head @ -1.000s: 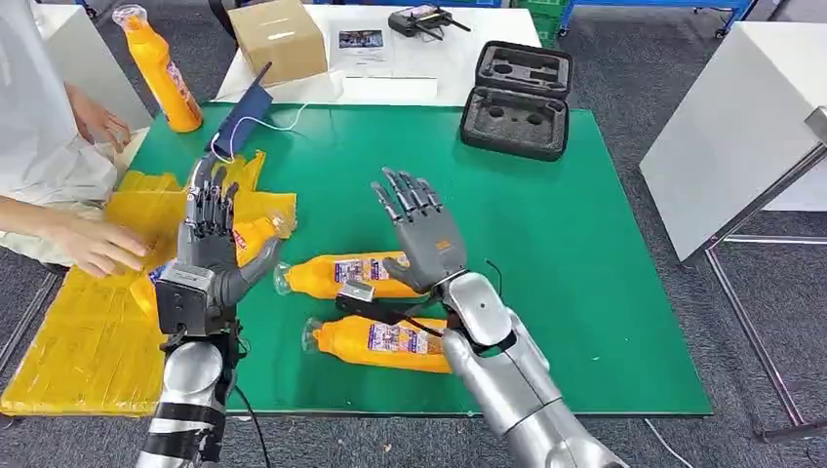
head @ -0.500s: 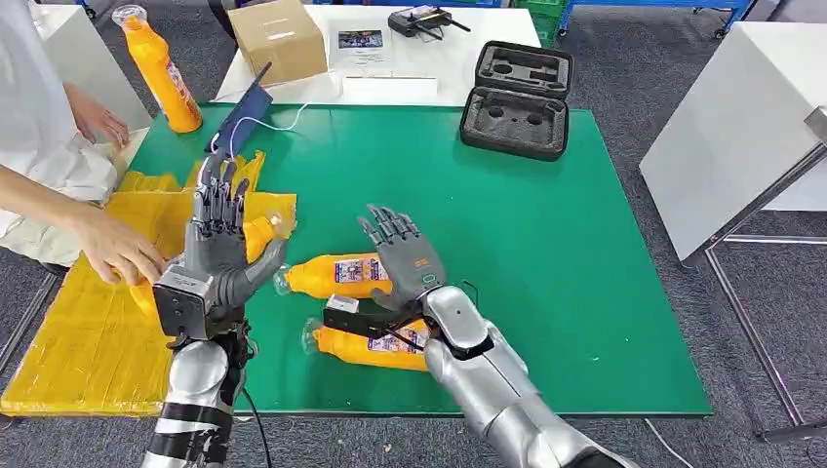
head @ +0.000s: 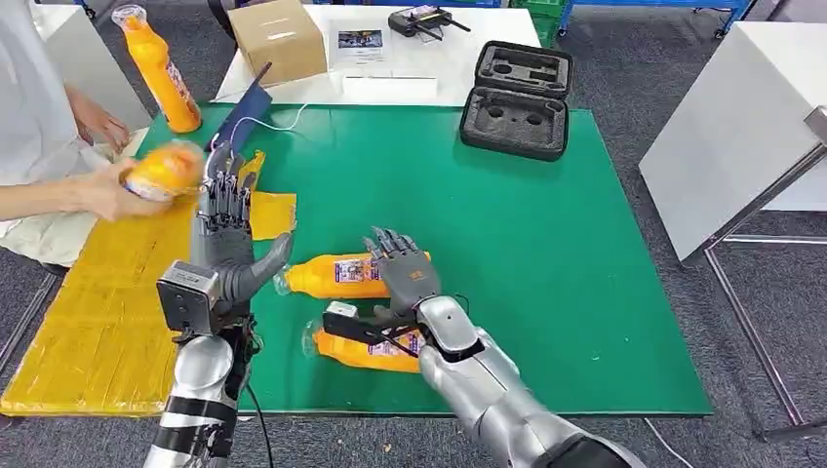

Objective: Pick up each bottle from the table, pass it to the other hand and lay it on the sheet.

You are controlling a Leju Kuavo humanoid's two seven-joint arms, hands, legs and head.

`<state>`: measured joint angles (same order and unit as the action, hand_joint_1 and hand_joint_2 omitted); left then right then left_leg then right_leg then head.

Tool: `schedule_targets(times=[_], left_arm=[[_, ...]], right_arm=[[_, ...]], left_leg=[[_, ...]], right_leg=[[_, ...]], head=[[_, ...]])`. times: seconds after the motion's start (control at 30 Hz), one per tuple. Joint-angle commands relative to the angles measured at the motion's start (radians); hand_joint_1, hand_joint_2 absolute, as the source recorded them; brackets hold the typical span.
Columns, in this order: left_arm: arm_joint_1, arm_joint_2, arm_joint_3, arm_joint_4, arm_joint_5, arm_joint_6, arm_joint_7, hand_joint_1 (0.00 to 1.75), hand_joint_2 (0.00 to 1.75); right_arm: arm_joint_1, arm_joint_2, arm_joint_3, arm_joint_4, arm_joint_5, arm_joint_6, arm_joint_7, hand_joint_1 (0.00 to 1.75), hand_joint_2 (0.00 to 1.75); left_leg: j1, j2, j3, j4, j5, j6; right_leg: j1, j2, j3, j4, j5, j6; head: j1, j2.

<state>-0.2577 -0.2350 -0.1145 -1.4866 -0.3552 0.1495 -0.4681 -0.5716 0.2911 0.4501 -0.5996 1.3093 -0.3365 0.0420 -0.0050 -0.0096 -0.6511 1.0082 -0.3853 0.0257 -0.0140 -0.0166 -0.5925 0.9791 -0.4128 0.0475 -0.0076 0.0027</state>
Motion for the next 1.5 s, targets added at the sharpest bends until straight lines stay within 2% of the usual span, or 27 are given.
schedule_targets(times=[0.03, 0.43, 0.63, 0.7, 0.73, 0.77, 0.8, 0.9, 0.93, 0.97, 1.13, 1.3, 1.37, 1.5], left_arm=[[-0.083, -0.010, -0.048, 0.117, 0.003, -0.002, 0.001, 0.00, 1.75], [-0.092, -0.007, -0.056, 0.131, 0.003, -0.004, 0.001, 0.00, 1.75], [-0.123, -0.019, -0.072, 0.164, 0.006, -0.008, 0.000, 0.00, 1.75], [-0.132, -0.020, -0.078, 0.175, 0.009, -0.004, -0.007, 0.00, 1.75], [-0.132, -0.020, -0.080, 0.174, 0.009, -0.002, -0.009, 0.00, 1.75], [-0.133, -0.021, -0.082, 0.169, 0.010, 0.000, -0.012, 0.00, 1.75], [-0.137, -0.021, -0.085, 0.168, 0.012, -0.001, -0.014, 0.00, 1.75], [-0.149, -0.022, -0.090, 0.183, 0.024, -0.006, -0.021, 0.00, 1.75], [-0.153, -0.023, -0.091, 0.191, 0.027, -0.008, -0.022, 0.00, 1.75], [-0.157, -0.023, -0.092, 0.199, 0.029, -0.009, -0.024, 0.00, 1.75], [-0.162, -0.023, -0.096, 0.211, 0.038, -0.017, -0.037, 0.00, 1.75], [-0.158, -0.018, -0.109, 0.189, 0.051, -0.030, -0.053, 0.00, 1.75], [-0.156, -0.018, -0.109, 0.184, 0.052, -0.029, -0.053, 0.00, 1.75], [-0.137, -0.015, -0.116, 0.167, 0.063, -0.036, -0.054, 0.00, 1.75]], right_arm=[[-0.154, -0.016, 0.010, 0.229, 0.063, 0.017, 0.097, 0.00, 1.75], [-0.167, -0.020, 0.012, 0.248, 0.096, 0.029, 0.129, 0.00, 1.75], [-0.201, -0.044, 0.030, 0.304, 0.154, 0.124, 0.167, 0.00, 1.75], [-0.209, -0.050, 0.066, 0.319, 0.221, 0.151, 0.190, 0.00, 1.75], [-0.210, -0.050, 0.072, 0.322, 0.234, 0.160, 0.197, 0.03, 1.75], [-0.209, -0.049, 0.060, 0.327, 0.224, 0.175, 0.182, 0.44, 1.75], [-0.210, -0.051, 0.051, 0.333, 0.216, 0.201, 0.160, 1.27, 1.75], [-0.209, -0.063, 0.055, 0.346, 0.228, 0.264, 0.135, 1.50, 1.75], [-0.207, -0.067, 0.054, 0.347, 0.227, 0.272, 0.123, 1.50, 1.75], [-0.202, -0.070, 0.053, 0.348, 0.226, 0.276, 0.111, 1.36, 1.75], [-0.199, -0.075, 0.047, 0.349, 0.222, 0.288, 0.098, 1.33, 1.75], [-0.194, -0.082, 0.052, 0.351, 0.227, 0.304, 0.084, 1.40, 1.75], [-0.189, -0.084, 0.054, 0.351, 0.228, 0.300, 0.074, 1.36, 1.75], [-0.178, -0.086, 0.053, 0.351, 0.233, 0.278, 0.078, 1.45, 1.75]], left_leg=[[0.001, -0.002, 0.003, 0.001, -0.001, -0.002], [0.001, -0.001, 0.005, 0.000, -0.002, -0.002], [0.001, -0.002, 0.002, 0.000, 0.000, -0.001], [0.001, -0.001, 0.002, 0.001, 0.000, -0.001], [0.000, -0.002, 0.003, 0.001, -0.001, -0.001], [0.001, -0.002, 0.005, 0.001, -0.002, -0.001], [0.001, -0.001, 0.003, 0.001, -0.001, -0.001], [0.000, -0.002, 0.002, 0.000, 0.000, -0.001], [0.000, -0.002, 0.004, 0.001, -0.001, -0.001], [0.001, -0.003, 0.004, 0.001, -0.001, -0.001], [0.000, -0.002, 0.005, 0.000, 0.000, -0.001], [0.001, -0.002, 0.007, 0.000, -0.001, -0.001], [0.001, -0.003, 0.008, 0.000, -0.001, -0.001], [0.001, -0.002, 0.008, 0.000, -0.001, -0.001]], right_leg=[[0.000, -0.001, 0.004, 0.001, -0.002, -0.001], [0.001, -0.001, 0.006, 0.000, -0.002, -0.002], [0.001, -0.002, 0.002, 0.000, -0.001, -0.001], [0.001, -0.001, 0.003, 0.000, -0.001, -0.001], [0.000, -0.002, 0.005, 0.000, -0.002, -0.001], [0.001, -0.001, 0.006, 0.000, -0.002, -0.001], [0.000, -0.001, 0.004, 0.000, -0.001, -0.001], [0.000, -0.002, 0.003, 0.000, -0.001, -0.001], [0.000, -0.002, 0.005, 0.000, -0.002, -0.001], [0.001, -0.002, 0.006, 0.000, -0.002, -0.001], [0.001, -0.002, 0.006, -0.001, -0.001, -0.001], [0.001, -0.002, 0.008, -0.002, -0.002, -0.001], [0.001, -0.003, 0.009, -0.002, -0.002, -0.001], [0.001, -0.002, 0.010, -0.002, -0.002, -0.002]], head=[[0.000, 0.000], [0.000, 0.000], [0.000, 0.000], [0.000, 0.000], [0.000, 0.000], [0.000, 0.000], [0.000, 0.000], [0.000, 0.000], [0.000, 0.000], [0.000, 0.000], [0.000, 0.000], [0.000, 0.000], [0.000, 0.000], [0.000, 0.000]])
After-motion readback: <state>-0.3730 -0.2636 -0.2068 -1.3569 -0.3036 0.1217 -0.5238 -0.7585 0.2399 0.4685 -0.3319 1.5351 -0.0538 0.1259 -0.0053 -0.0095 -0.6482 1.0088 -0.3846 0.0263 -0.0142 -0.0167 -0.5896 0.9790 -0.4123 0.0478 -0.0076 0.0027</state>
